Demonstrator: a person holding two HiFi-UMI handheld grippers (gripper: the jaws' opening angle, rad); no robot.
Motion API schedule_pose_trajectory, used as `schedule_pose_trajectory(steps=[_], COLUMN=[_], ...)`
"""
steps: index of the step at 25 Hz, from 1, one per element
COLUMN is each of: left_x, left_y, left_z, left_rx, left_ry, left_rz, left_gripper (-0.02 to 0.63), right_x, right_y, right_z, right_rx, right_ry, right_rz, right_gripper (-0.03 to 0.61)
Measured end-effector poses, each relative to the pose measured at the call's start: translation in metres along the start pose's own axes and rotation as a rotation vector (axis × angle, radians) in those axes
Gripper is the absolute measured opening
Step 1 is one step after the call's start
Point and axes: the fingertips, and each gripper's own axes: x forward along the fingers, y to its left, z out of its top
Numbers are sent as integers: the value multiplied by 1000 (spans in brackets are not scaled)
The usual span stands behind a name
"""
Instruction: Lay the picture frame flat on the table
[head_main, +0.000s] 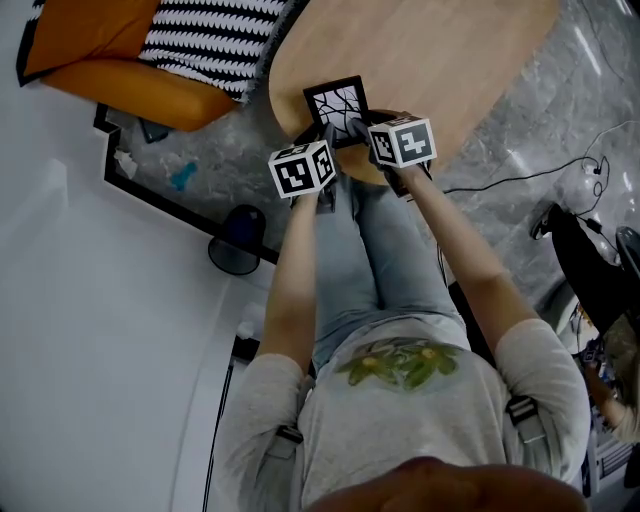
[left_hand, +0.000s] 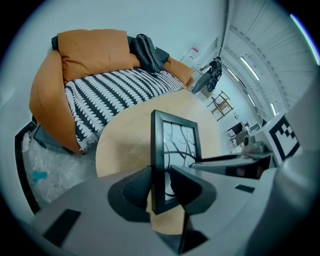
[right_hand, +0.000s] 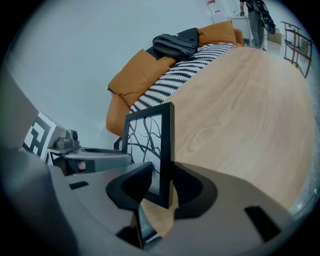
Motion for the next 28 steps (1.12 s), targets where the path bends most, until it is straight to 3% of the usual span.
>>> schedule_pose_trajectory(steps=[28], left_x=[55], left_y=[27], left_z=[-21], left_rx=[-81], left_ry=[114], left_rz=[43], left_gripper=[123], right_x=[50], right_y=[-33], right_z=[-10], right_rx=[-10], right_ry=[22], right_rz=[-80], right_gripper=[133])
